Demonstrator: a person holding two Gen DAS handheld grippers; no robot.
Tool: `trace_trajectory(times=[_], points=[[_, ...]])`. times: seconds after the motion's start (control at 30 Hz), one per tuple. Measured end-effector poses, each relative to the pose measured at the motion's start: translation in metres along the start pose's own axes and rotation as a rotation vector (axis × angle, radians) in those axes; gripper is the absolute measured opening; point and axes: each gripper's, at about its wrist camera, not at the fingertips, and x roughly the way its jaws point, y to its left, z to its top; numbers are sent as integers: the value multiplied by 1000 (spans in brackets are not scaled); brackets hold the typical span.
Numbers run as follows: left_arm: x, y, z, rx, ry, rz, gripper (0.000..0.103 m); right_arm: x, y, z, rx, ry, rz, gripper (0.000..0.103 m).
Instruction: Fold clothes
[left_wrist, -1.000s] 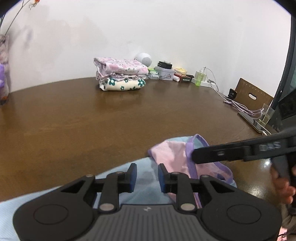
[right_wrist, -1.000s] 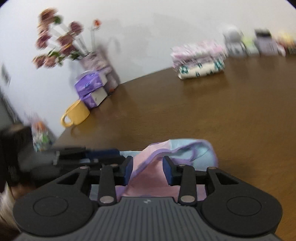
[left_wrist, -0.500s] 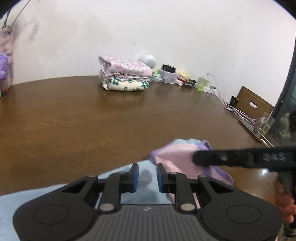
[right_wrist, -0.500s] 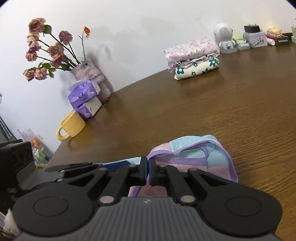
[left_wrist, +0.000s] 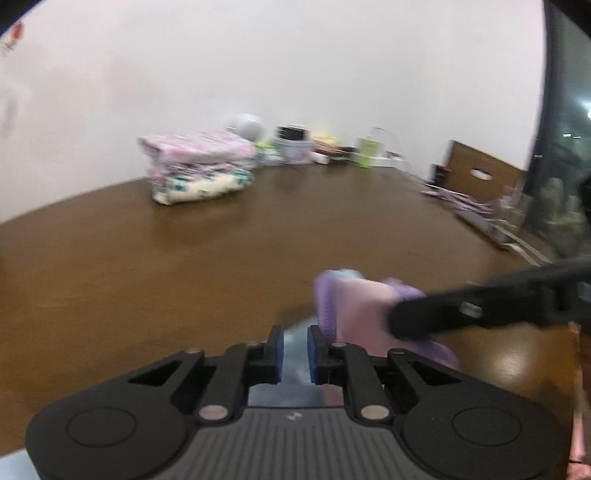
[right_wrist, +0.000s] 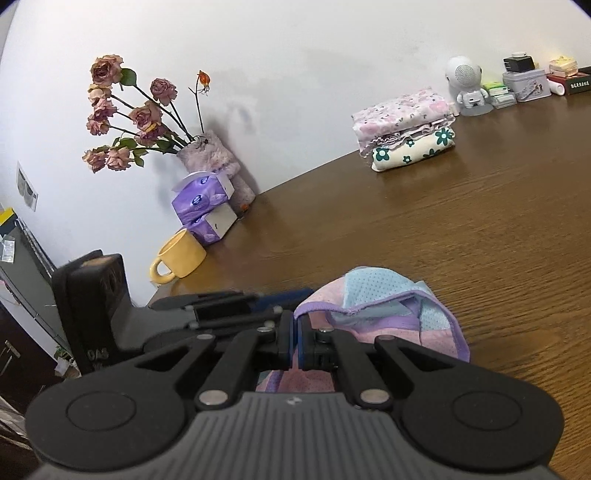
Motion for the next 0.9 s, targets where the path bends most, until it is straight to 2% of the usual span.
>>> trace_trajectory(times=[0.2, 0.3, 0.63, 0.73, 0.9], points=[[2, -3, -10, -41, 49, -97, 12, 11, -4, 3, 10, 8, 21, 2], [0, 5, -13, -95, 57, -97, 12, 23, -3, 3, -1, 31, 14, 2], [-19, 20, -18, -127, 44, -4, 14, 49, 5, -4, -50, 91, -43, 4], [-28, 25, -20, -141, 23, 51, 22, 55, 5, -5, -57, 104, -55, 5], [-41, 35, -21, -177, -26, 116, 24, 67, 8, -9, -76, 132, -65, 7]])
